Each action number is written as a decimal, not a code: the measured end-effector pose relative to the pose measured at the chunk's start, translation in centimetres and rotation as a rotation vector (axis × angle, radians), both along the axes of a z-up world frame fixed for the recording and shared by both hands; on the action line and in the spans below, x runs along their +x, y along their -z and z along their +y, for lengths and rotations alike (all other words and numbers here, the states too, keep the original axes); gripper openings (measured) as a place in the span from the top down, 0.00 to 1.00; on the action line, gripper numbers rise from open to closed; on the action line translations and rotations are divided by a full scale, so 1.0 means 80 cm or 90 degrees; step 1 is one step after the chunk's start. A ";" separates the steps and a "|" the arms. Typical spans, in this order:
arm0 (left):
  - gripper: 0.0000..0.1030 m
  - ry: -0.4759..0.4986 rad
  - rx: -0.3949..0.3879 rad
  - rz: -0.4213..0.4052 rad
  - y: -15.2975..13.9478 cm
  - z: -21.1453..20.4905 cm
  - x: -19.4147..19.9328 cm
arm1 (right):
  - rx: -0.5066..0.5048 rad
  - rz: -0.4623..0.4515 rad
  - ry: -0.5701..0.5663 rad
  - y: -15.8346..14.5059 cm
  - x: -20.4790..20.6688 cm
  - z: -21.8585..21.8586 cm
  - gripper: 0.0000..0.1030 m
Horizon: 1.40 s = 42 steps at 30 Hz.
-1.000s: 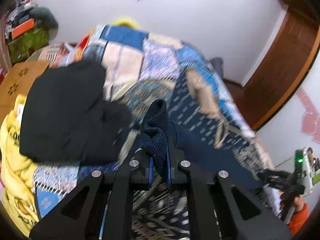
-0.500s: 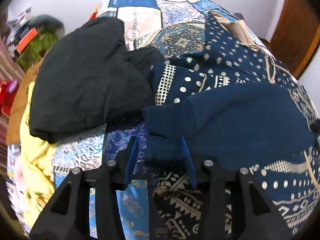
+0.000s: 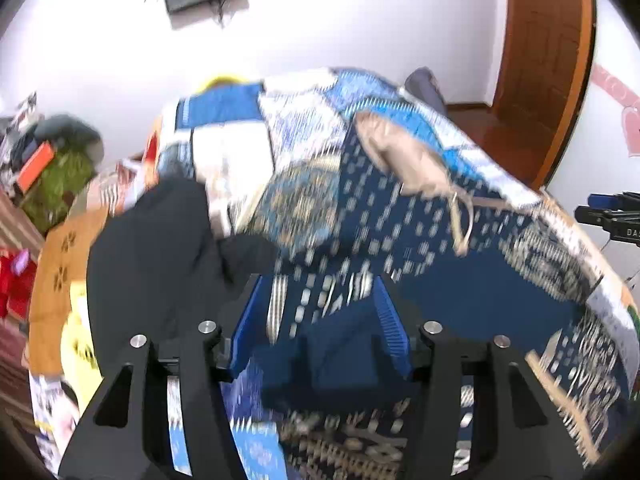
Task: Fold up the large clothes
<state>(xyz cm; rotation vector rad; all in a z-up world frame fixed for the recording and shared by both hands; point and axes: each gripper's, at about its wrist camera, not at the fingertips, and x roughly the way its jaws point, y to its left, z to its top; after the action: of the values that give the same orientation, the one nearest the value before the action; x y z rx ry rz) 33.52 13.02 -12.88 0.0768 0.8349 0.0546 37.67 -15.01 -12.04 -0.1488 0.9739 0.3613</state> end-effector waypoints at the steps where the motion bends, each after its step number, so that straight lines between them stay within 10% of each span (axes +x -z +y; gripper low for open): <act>1: 0.42 0.006 0.000 -0.010 -0.009 -0.004 0.010 | 0.010 -0.012 -0.001 -0.009 0.007 0.003 0.43; 10: 0.39 0.007 -0.048 -0.002 -0.015 -0.011 0.125 | 0.063 -0.048 -0.018 -0.023 0.072 0.048 0.43; 19: 0.39 -0.001 -0.161 0.092 0.058 0.000 0.227 | 0.038 0.072 0.011 0.065 0.172 0.089 0.43; 32: 0.39 -0.016 -0.190 0.152 0.137 0.004 0.320 | 0.114 0.214 0.074 0.179 0.257 0.093 0.46; 37: 0.60 -0.009 -0.187 0.141 0.151 0.007 0.324 | 0.159 0.203 0.080 0.176 0.252 0.083 0.85; 40: 0.91 0.017 -0.196 0.139 0.144 0.001 0.318 | 0.138 0.192 0.074 0.163 0.243 0.081 0.91; 42: 0.93 0.022 -0.187 0.140 0.132 -0.004 0.312 | 0.135 0.173 0.068 0.143 0.234 0.076 0.91</act>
<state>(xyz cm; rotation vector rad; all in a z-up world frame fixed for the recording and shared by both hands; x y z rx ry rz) 58.47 12.67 -23.47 -0.1819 1.0536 -0.1101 56.39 -8.92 -23.50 0.1486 1.1979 0.3902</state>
